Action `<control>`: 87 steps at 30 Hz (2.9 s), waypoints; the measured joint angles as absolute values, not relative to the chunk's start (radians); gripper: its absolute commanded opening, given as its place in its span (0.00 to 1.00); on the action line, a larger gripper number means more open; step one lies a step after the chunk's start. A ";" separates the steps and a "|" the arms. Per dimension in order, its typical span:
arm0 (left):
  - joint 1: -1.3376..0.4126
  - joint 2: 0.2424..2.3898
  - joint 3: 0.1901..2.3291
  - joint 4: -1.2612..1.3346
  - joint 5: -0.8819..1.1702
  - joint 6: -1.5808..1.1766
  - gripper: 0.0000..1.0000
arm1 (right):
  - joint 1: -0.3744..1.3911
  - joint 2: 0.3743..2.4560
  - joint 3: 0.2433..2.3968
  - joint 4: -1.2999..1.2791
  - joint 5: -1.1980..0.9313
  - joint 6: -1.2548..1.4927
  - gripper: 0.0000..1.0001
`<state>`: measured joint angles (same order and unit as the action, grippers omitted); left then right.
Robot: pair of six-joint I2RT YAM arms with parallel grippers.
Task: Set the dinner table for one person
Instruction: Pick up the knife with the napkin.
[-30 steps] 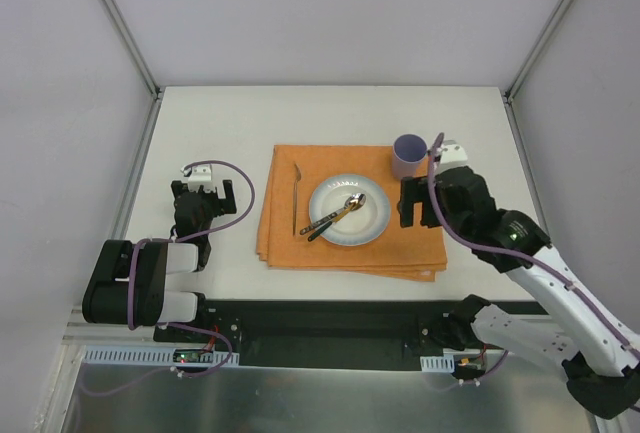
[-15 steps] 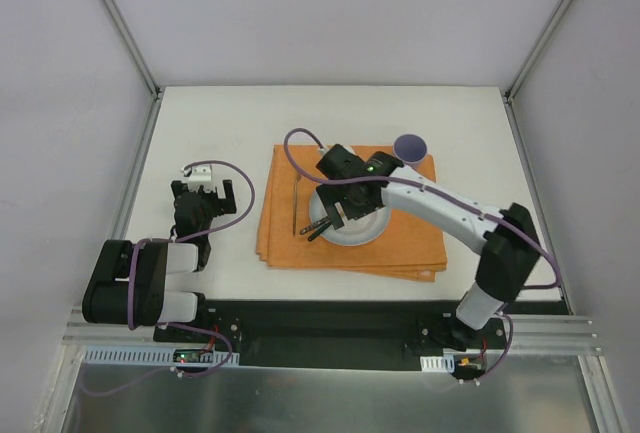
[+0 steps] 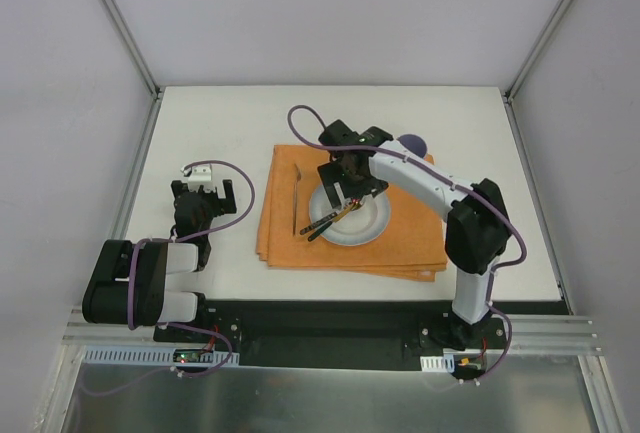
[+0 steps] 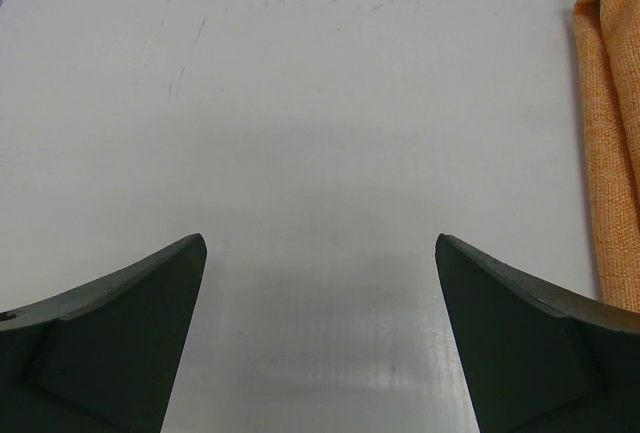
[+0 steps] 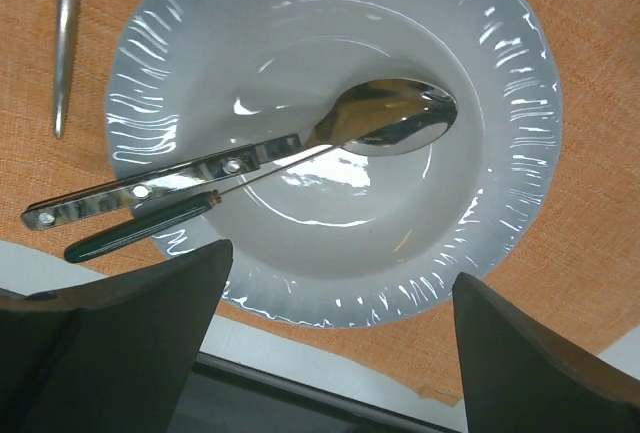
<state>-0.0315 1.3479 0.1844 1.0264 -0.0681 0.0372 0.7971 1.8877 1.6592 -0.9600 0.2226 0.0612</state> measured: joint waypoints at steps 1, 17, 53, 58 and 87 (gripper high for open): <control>-0.031 1.348 0.184 1.026 -0.068 0.037 0.99 | 0.772 1.888 1.644 -0.956 0.199 0.060 0.96; -0.031 1.348 0.184 1.027 -0.068 0.037 0.99 | 0.645 1.961 1.953 -1.103 0.133 0.291 0.86; -0.031 1.348 0.184 1.027 -0.068 0.037 0.99 | 0.929 1.826 1.585 -1.077 0.527 1.376 0.96; -0.031 1.348 0.184 1.027 -0.068 0.037 0.99 | 0.998 1.837 1.637 -1.139 0.579 1.385 0.93; -0.031 1.348 0.184 1.027 -0.068 0.037 0.99 | 1.071 2.104 1.758 -1.181 0.667 1.648 0.84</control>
<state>-0.0315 1.3479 0.1844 1.0267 -0.0677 0.0372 1.0706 2.1040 1.7584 -1.1809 0.6670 1.6478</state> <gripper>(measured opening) 0.993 0.854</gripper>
